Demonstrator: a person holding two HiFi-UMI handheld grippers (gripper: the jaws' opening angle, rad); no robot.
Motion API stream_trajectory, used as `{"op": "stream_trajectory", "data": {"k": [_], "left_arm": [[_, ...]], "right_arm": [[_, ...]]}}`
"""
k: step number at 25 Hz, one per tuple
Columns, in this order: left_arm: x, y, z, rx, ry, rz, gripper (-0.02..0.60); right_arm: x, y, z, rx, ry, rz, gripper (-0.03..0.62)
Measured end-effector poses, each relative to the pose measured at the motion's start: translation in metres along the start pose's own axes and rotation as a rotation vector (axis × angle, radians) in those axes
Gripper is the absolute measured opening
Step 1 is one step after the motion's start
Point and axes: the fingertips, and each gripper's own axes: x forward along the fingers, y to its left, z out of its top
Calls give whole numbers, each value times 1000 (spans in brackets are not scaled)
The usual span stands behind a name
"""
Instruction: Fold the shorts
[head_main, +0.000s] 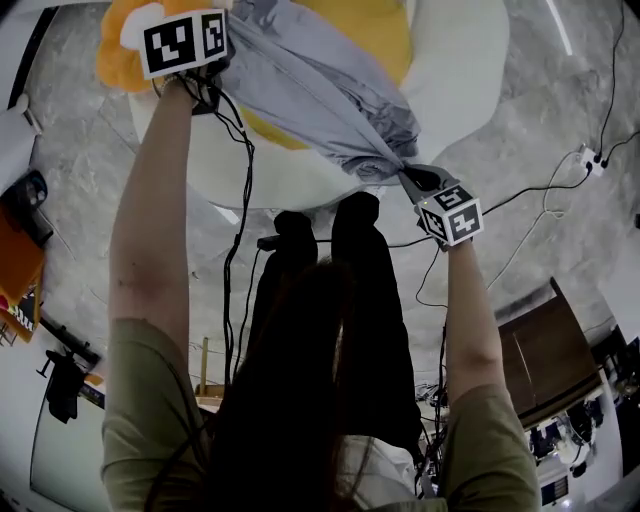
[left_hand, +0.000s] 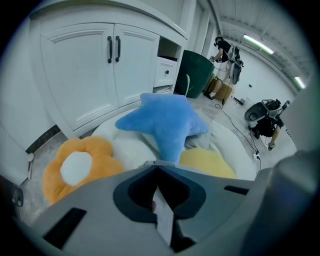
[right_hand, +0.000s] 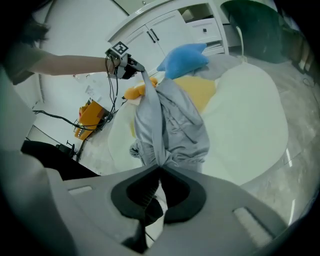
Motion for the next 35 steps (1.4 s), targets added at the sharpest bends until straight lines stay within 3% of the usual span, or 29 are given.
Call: {"op": "stream_trajectory", "data": {"k": [6, 16, 17, 19, 20, 21, 22, 23, 24, 29, 35], "left_arm": [[49, -69, 39, 19, -55, -71, 14], [57, -87, 32, 83, -96, -114, 17], [58, -88, 31, 89, -99, -119, 43], [59, -90, 29, 104, -106, -126, 273], [58, -91, 28, 114, -112, -126, 317], [57, -90, 28, 128, -118, -123, 333], [53, -89, 28, 145, -127, -116, 342], [47, -86, 28, 167, -139, -104, 347], [39, -83, 29, 192, -154, -91, 353], [-27, -88, 12, 287, -216, -124, 367], [-106, -104, -46, 294, -168, -166, 365]], "right_arm": [[-14, -61, -3, -7, 10, -38, 18], [1, -84, 1, -139, 55, -128, 18], [1, -85, 3, -163, 60, -145, 18], [-1, -85, 5, -204, 67, -176, 21], [-3, -84, 6, -214, 63, -184, 44], [-6, -82, 8, -216, 52, -184, 64], [-8, -79, 11, -215, 37, -179, 149], [-11, -76, 13, -216, 24, -172, 284], [-15, -72, 16, -221, 19, -166, 321], [-40, -42, 25, -322, 31, -163, 322], [-77, -10, 46, -464, 38, -173, 322]]}}
